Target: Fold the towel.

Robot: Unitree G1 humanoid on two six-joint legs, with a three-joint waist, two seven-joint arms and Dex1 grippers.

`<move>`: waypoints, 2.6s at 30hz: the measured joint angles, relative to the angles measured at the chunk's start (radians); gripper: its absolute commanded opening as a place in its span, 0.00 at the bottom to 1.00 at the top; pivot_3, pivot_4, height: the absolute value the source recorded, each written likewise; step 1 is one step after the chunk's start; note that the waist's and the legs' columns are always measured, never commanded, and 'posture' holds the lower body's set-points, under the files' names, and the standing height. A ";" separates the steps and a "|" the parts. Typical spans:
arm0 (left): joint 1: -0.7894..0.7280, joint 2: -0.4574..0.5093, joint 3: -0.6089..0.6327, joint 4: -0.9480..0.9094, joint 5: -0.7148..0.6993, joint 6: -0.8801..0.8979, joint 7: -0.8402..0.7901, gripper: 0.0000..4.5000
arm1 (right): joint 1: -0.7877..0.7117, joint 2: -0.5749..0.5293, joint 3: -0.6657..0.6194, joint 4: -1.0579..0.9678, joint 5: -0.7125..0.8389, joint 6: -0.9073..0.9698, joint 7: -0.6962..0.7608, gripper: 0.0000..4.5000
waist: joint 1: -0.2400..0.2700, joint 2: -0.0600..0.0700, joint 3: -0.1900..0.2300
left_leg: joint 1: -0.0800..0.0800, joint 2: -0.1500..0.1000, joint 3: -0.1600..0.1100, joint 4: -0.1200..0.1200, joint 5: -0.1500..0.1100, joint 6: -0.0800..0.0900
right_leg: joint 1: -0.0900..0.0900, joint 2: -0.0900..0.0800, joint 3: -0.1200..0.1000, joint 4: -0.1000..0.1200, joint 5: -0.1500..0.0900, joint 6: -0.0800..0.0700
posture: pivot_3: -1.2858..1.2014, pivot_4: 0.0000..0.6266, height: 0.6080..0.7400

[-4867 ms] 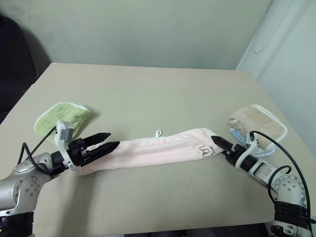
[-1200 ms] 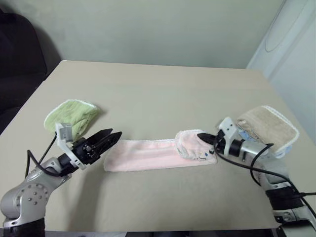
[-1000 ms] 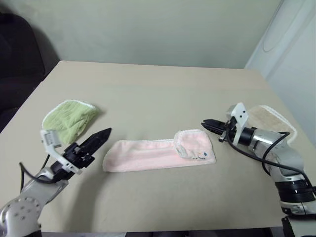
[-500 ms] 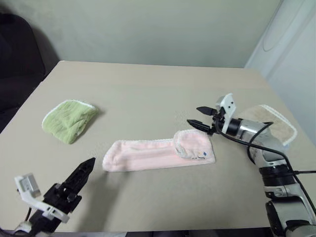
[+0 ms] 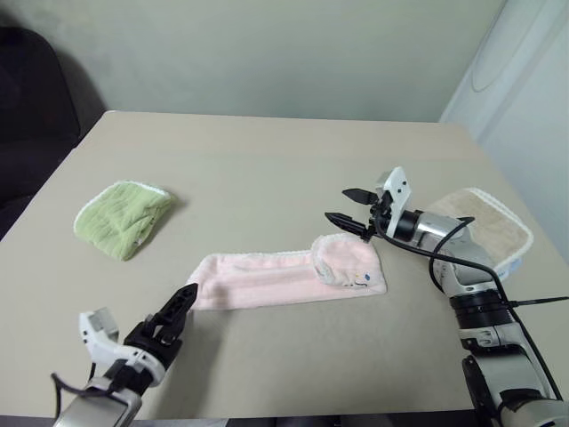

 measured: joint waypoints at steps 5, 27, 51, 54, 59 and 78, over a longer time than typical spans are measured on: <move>-0.108 0.016 -0.065 0.025 -0.004 -0.019 0.110 1.00 | 0.011 -0.007 -0.012 -0.015 -0.008 0.000 -0.018 0.90 | 0.008 -0.001 0.000 | 0.001 -0.001 0.000 0.000 0.002 0.000 | 0.002 0.000 0.000 0.000 0.001 -0.001 | 0.52 0.24 1.00; -0.191 -0.020 -0.134 -0.033 0.036 -0.127 0.239 0.07 | 0.040 -0.006 -0.015 -0.045 -0.019 -0.005 -0.050 0.90 | 0.008 -0.003 0.000 | 0.001 -0.001 0.001 0.000 0.001 -0.001 | 0.002 0.001 -0.001 0.000 0.001 -0.002 | 0.52 0.24 1.00; -0.770 0.299 -0.439 0.214 0.488 0.170 -0.503 0.00 | 0.155 -0.073 -0.186 -0.089 -0.010 0.040 -0.180 0.90 | 0.018 -0.005 0.000 | -0.001 -0.001 0.000 0.001 0.001 0.000 | 0.001 -0.001 -0.001 -0.001 0.003 -0.005 | 0.52 0.24 1.00; -0.990 0.205 -0.586 0.316 0.614 0.239 -0.571 0.00 | 0.175 -0.082 -0.217 -0.130 -0.008 0.056 -0.212 0.90 | 0.025 -0.005 0.000 | -0.002 -0.003 0.001 0.002 0.002 0.002 | 0.002 -0.003 0.000 -0.002 0.004 -0.005 | 0.52 0.24 1.00; -1.251 0.005 -0.739 0.522 0.790 0.303 -0.671 0.00 | 0.231 -0.091 -0.253 -0.204 -0.002 0.087 -0.252 0.90 | 0.026 -0.006 0.001 | -0.002 -0.004 0.001 0.002 0.002 0.003 | 0.004 -0.004 -0.001 -0.008 0.010 0.006 | 0.52 0.24 1.00; -1.375 -0.230 -1.068 0.822 1.366 0.271 -1.004 0.15 | 0.355 -0.091 -0.326 -0.394 0.041 0.164 -0.355 0.90 | 0.029 -0.005 0.002 | -0.003 -0.003 0.003 0.003 0.009 0.018 | 0.009 -0.005 0.001 -0.016 0.009 0.032 | 0.52 0.24 1.00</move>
